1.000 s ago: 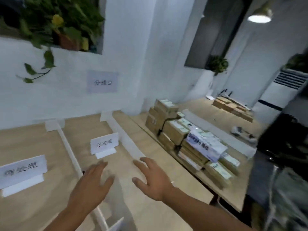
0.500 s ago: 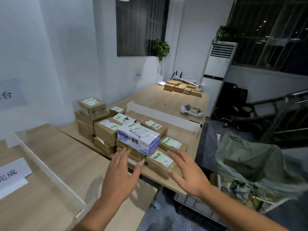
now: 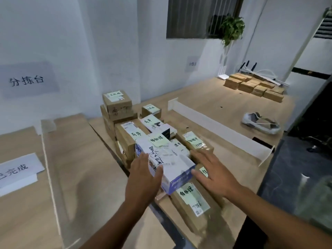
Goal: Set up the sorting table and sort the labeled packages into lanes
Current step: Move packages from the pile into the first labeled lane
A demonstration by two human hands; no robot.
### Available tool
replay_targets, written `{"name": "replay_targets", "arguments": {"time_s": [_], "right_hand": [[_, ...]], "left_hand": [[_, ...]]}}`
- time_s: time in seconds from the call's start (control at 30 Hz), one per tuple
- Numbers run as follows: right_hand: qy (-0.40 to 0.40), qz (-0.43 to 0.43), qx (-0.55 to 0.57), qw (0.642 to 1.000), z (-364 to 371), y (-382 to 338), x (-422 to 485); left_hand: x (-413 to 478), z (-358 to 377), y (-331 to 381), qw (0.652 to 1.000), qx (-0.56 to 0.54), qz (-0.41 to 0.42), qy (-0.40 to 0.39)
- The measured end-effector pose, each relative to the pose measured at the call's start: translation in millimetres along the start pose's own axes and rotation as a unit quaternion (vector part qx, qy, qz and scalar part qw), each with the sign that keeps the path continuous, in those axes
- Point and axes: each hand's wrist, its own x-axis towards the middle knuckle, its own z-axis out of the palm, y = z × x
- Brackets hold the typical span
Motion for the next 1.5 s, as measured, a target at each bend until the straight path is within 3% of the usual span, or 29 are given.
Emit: {"name": "replay_targets", "arguments": {"time_s": [0.2,0.37,0.57,0.73,0.93,1.1,1.23,1.5], "right_hand": [[-0.134,-0.067,0.065,0.987,32,50,109],[-0.241,-0.095,0.132,0.957,76,71,146],[-0.240,-0.127,0.213,0.939,90,84,146],[-0.191,-0.220,0.216,0.932,45,59,148],[-0.153,-0.375,0.289,0.868,13,-49,136],[-0.129,-0.440,0.271,0.846,26,-151,102],[-0.139,-0.504,0.283,0.804,53,-242,63],[-0.184,-0.567,0.270,0.756,131,-459,-47]], "left_hand": [[59,41,-6,0.997,0.001,-0.059,0.051],[70,76,0,0.987,-0.039,-0.144,0.065],[63,95,11,0.969,-0.007,-0.224,0.103],[40,60,42,0.963,-0.001,-0.203,0.179],[-31,-33,61,0.925,0.051,-0.176,0.331],[-102,-106,48,0.892,0.082,-0.173,0.410],[-177,-162,13,0.871,0.101,-0.186,0.443],[-341,-306,-91,0.833,0.129,-0.240,0.481]]}}
